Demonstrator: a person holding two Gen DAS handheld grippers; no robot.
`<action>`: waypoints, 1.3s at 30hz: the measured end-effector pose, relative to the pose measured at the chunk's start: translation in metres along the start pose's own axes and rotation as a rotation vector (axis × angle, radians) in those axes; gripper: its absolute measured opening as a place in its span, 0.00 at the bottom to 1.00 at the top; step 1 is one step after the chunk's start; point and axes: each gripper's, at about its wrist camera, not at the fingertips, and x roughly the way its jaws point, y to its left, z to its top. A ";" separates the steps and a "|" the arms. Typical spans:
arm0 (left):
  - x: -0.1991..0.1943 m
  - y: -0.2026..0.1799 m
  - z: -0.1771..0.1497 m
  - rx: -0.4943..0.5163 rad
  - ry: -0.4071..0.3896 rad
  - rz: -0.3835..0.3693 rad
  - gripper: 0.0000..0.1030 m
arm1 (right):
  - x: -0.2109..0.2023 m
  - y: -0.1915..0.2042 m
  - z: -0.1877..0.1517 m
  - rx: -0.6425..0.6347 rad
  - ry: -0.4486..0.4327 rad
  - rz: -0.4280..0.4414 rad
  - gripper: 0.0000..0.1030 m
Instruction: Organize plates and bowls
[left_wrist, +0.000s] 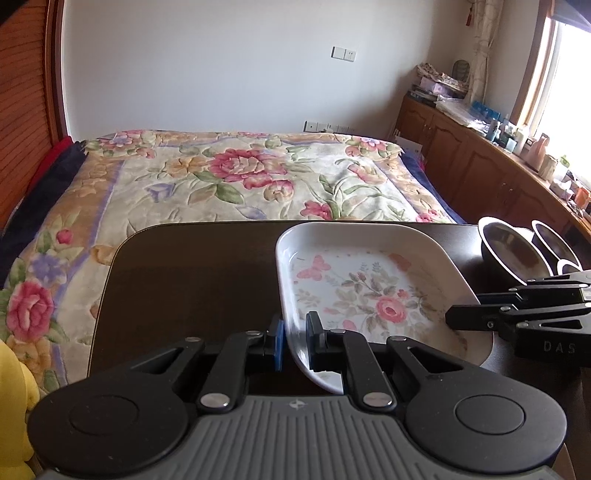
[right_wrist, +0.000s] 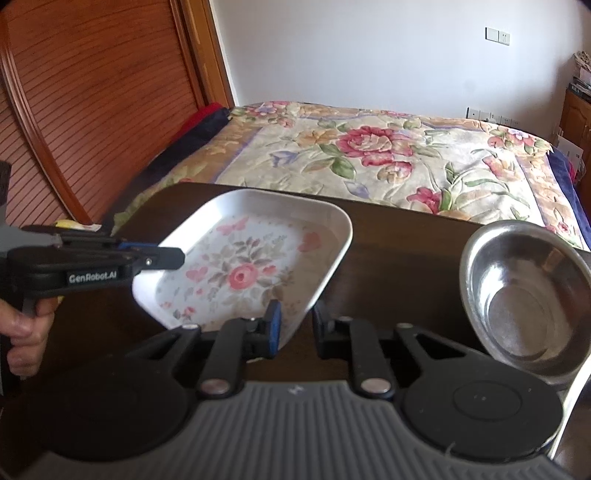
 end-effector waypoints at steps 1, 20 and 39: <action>-0.002 -0.001 -0.001 -0.001 -0.001 0.000 0.39 | -0.002 -0.001 0.000 -0.001 -0.004 0.002 0.20; -0.063 -0.037 -0.023 0.027 -0.063 -0.007 0.39 | -0.051 -0.004 -0.015 -0.013 -0.076 0.040 0.20; -0.121 -0.087 -0.067 0.065 -0.135 -0.023 0.39 | -0.117 -0.008 -0.054 -0.069 -0.135 0.022 0.20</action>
